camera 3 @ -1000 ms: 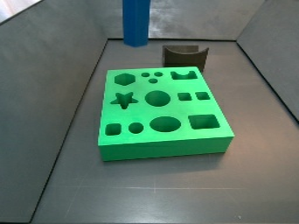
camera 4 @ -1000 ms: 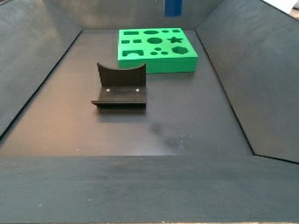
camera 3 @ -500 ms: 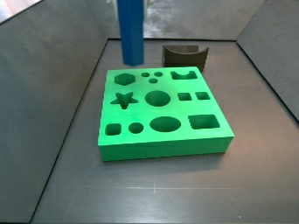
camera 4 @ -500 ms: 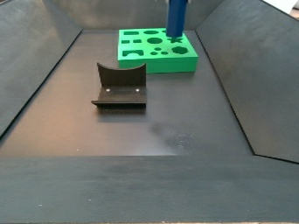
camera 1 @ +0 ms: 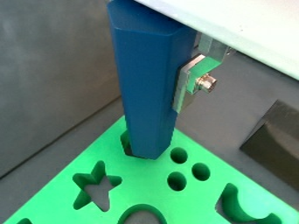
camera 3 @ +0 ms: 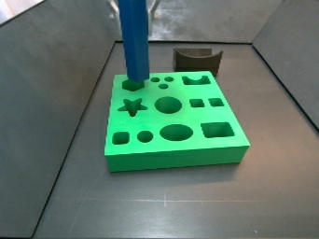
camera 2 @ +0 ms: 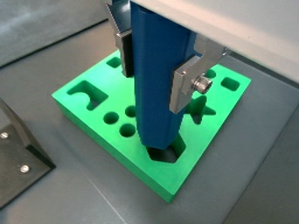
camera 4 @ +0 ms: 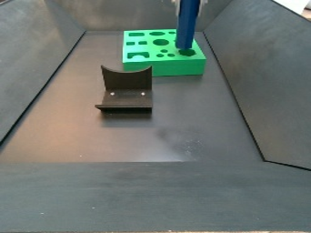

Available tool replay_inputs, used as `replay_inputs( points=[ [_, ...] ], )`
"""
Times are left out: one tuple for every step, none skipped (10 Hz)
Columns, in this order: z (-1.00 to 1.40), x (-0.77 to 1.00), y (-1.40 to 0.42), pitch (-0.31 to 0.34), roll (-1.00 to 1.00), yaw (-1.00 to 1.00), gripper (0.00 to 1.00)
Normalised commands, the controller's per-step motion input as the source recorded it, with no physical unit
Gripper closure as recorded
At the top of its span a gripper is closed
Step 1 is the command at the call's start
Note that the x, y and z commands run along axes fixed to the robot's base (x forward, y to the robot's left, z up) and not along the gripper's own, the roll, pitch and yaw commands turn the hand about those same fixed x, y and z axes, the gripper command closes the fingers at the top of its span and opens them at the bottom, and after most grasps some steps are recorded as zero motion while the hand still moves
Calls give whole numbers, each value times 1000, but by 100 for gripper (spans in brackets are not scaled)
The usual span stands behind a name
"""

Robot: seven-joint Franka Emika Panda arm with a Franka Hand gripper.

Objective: Pick up the hexagon object. Move up. Move to above the board. Insert the hexagon object.
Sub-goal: Insert the hexagon object.

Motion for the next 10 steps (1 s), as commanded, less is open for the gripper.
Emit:
replay_inputs(
  points=[
    [-417, 0, 3, -67, 6, 20, 100],
    [-437, -114, 17, -67, 41, 20, 100],
    [-409, -417, 37, -40, 74, 9, 100],
    [-351, -463, 40, -33, 50, 3, 100],
    [-369, -354, 40, -50, 30, 29, 100],
    [-369, -380, 23, -44, 54, 37, 100],
    [-369, -431, 40, -24, 63, 26, 100],
    [-377, -377, 0, -34, 63, 29, 100],
    [-460, -166, 0, -84, 23, 54, 100],
    [-494, -26, 0, -104, 16, 69, 100]
  ],
)
